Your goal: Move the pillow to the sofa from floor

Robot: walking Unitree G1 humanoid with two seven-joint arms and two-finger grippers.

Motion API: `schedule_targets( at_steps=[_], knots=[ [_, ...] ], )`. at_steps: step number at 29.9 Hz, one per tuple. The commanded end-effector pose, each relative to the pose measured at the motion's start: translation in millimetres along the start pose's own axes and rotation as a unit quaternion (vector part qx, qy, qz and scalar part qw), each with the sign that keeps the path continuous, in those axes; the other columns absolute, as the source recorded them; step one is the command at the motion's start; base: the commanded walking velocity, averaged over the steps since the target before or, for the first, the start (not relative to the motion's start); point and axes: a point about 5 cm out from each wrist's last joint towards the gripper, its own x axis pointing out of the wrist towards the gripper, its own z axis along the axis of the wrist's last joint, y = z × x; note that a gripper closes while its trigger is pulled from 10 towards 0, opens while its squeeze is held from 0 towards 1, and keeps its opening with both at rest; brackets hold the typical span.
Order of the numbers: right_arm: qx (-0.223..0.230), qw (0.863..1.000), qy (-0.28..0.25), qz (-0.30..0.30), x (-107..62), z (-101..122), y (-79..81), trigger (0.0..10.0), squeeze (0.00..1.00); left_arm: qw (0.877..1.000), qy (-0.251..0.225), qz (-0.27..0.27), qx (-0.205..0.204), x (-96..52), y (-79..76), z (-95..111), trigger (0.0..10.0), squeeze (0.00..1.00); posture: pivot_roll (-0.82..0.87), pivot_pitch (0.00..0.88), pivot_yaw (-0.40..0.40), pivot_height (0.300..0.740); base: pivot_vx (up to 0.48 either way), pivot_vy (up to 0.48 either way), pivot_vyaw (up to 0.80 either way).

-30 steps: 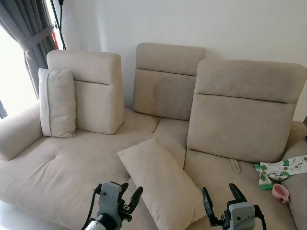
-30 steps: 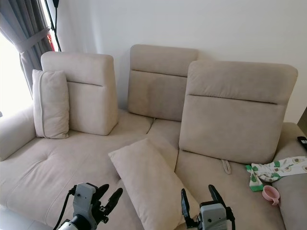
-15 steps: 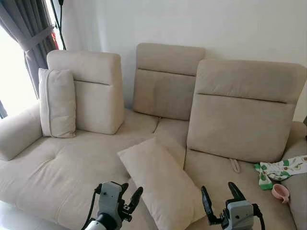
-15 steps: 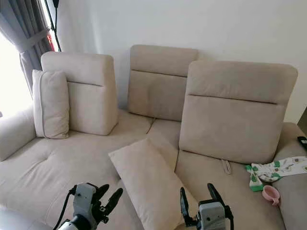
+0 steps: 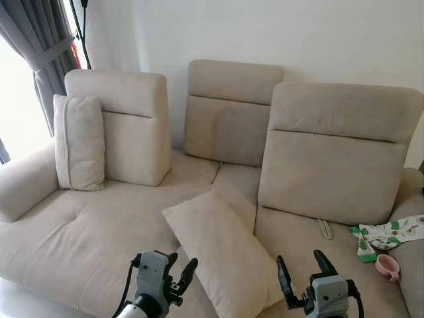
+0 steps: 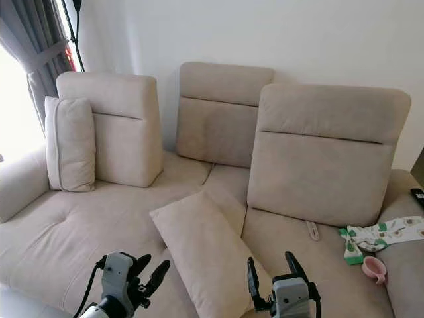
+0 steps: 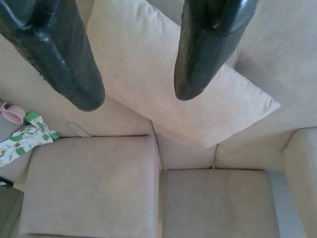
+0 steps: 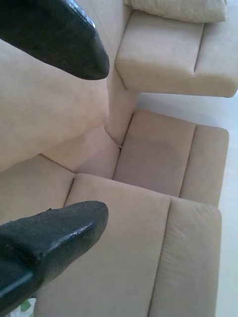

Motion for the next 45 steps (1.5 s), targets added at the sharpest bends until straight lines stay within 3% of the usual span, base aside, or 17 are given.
schedule_targets(
  at_steps=[1,10,26,45],
  knots=[
    [-0.001,1.000,-0.001,-0.003,-0.3,-1.1,-0.5,10.0,0.00,1.000,0.004,0.000,-0.003,0.9,0.9,-0.7,10.0,0.00,0.01,0.000,0.035,0.740,0.000,0.000,0.00],
    [0.000,1.000,-0.003,-0.006,1.3,-1.8,-0.4,10.0,0.00,1.000,0.004,-0.002,-0.002,2.4,2.3,-0.5,10.0,0.00,0.01,0.000,0.042,0.740,0.000,0.000,0.00],
    [-0.005,1.000,-0.008,-0.010,2.7,0.0,-3.5,10.0,0.00,1.000,0.003,-0.006,-0.006,7.6,0.7,-2.2,10.0,0.00,-0.01,0.000,0.036,0.740,-0.249,0.000,0.00],
    [-0.004,1.000,-0.008,-0.005,3.4,0.8,-2.7,10.0,0.00,1.000,0.007,-0.004,-0.010,2.8,1.1,-6.4,10.0,0.00,0.01,0.000,0.030,0.740,-0.133,0.000,0.00]
  ],
)
